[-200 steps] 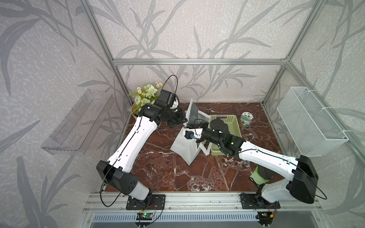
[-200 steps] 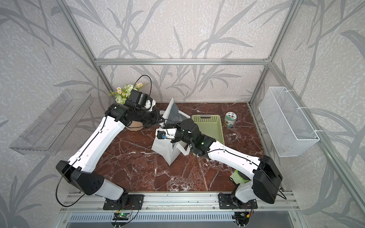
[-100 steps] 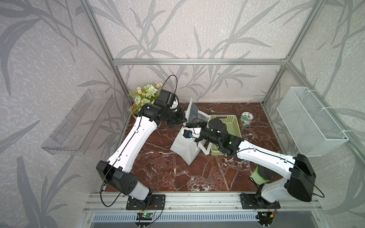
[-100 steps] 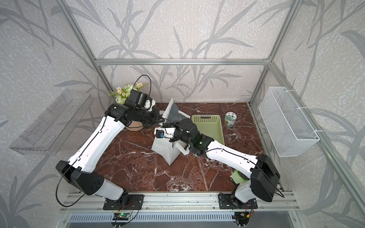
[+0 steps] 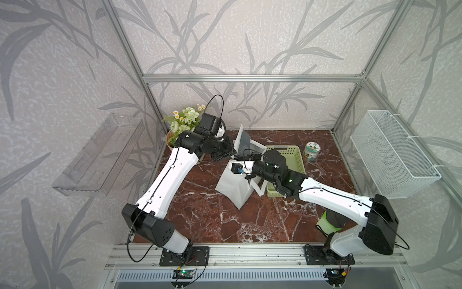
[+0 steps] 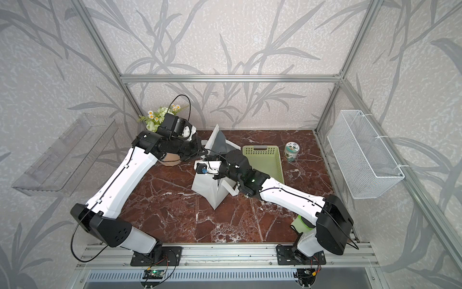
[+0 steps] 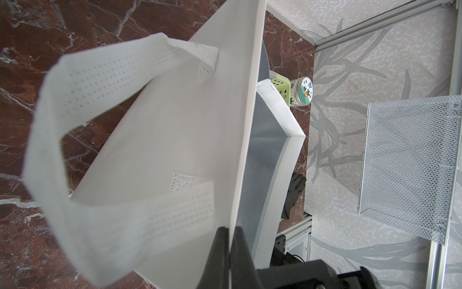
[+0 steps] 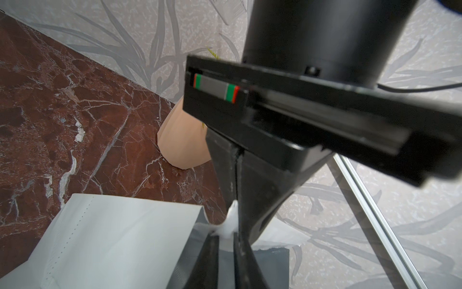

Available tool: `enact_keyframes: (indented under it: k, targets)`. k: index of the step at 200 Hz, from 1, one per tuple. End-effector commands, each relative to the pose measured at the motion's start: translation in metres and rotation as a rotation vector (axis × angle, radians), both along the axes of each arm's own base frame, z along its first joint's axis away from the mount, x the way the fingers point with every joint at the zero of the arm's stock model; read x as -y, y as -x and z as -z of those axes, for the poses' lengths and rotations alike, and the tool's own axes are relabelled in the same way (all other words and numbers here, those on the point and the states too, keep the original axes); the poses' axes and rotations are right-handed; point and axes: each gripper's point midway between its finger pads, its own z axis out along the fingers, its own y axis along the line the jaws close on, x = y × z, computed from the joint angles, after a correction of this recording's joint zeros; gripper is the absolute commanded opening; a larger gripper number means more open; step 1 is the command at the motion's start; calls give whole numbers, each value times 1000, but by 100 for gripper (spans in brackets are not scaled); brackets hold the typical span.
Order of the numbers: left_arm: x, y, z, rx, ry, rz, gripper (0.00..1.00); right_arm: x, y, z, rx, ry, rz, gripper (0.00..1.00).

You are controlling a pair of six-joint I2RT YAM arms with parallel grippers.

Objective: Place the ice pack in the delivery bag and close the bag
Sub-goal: Tear off the adhesive seal from the delivery bag.

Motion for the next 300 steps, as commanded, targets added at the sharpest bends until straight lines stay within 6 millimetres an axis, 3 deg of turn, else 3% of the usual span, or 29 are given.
enact_keyframes:
  k: [1,96,171,265,300]
  targets:
    - [-1,-2,0,8,-10,9,0,-7,0,-28,26,-81,-4,15]
    - [-2,-3,0,9,-16,4,0,-2,8,-38,7,-143,-19,13]
    - [-2,-3,0,9,-16,1,0,-5,8,-29,2,-120,-25,18]
    - [-1,-4,1,10,-19,7,0,4,3,-31,12,-114,25,0]
    - [-2,-6,-1,15,-25,12,0,9,2,-29,4,-99,40,0]
